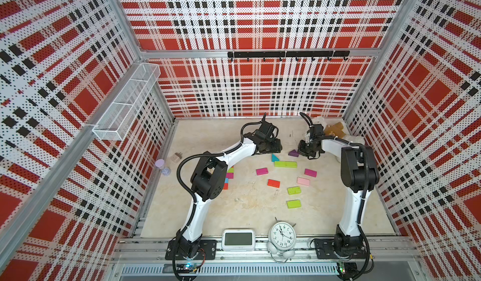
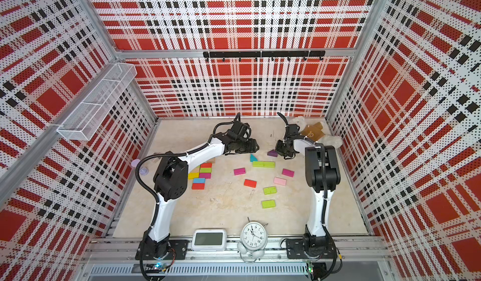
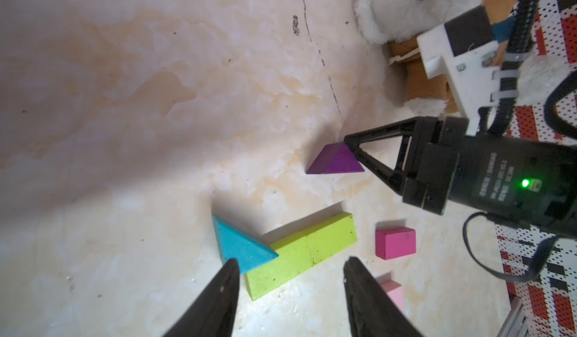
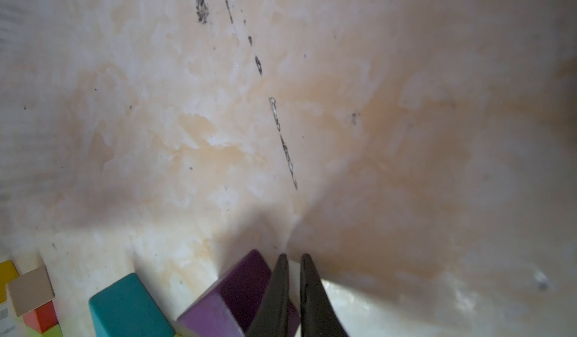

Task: Assemble a carrot with building blocks
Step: Assemble the building block at the center of the board.

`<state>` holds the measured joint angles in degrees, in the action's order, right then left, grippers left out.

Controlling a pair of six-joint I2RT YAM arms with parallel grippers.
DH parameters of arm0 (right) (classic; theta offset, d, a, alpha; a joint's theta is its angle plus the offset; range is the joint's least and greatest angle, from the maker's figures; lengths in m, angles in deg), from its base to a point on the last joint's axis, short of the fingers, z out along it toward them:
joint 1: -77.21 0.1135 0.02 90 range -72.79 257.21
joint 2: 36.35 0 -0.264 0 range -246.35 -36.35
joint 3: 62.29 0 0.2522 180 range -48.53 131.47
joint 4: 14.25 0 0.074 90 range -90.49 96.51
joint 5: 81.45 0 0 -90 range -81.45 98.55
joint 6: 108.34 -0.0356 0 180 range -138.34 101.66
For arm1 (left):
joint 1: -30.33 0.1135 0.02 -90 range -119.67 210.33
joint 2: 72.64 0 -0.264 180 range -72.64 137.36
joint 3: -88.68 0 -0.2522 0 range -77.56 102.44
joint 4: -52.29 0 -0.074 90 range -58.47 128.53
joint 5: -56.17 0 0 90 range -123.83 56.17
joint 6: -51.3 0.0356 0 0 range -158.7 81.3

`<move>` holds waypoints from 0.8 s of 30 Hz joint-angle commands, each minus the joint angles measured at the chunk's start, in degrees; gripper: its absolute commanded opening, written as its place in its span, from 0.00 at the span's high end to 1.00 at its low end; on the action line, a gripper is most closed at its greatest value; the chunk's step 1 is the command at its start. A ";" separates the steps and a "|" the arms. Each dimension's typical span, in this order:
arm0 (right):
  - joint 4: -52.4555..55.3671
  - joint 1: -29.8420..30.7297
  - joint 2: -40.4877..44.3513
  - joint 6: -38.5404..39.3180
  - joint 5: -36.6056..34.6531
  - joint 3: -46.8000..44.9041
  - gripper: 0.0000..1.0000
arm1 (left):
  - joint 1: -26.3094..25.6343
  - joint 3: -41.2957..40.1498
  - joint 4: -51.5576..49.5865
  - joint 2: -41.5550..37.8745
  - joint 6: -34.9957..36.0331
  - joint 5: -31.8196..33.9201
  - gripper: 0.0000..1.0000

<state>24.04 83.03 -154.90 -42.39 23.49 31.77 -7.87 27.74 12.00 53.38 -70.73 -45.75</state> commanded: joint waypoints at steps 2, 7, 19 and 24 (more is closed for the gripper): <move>-2.47 0.90 5.29 -0.99 0.12 -3.12 0.87 | -1.34 4.88 -3.18 3.55 -0.22 -1.06 0.43; -3.20 1.56 7.75 -1.10 0.95 -5.32 0.87 | -2.30 8.12 -5.99 5.91 0.44 -1.32 0.44; -4.47 3.32 8.49 -3.52 2.36 -7.16 0.87 | -2.84 8.91 -6.08 7.51 -0.39 -0.67 0.55; -6.23 3.49 9.88 -4.92 3.40 -9.11 0.87 | -2.96 10.77 -6.35 9.31 -0.68 -1.14 0.56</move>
<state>20.00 86.20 -147.55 -46.09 25.96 23.90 -10.27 36.41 6.23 61.01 -70.84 -46.74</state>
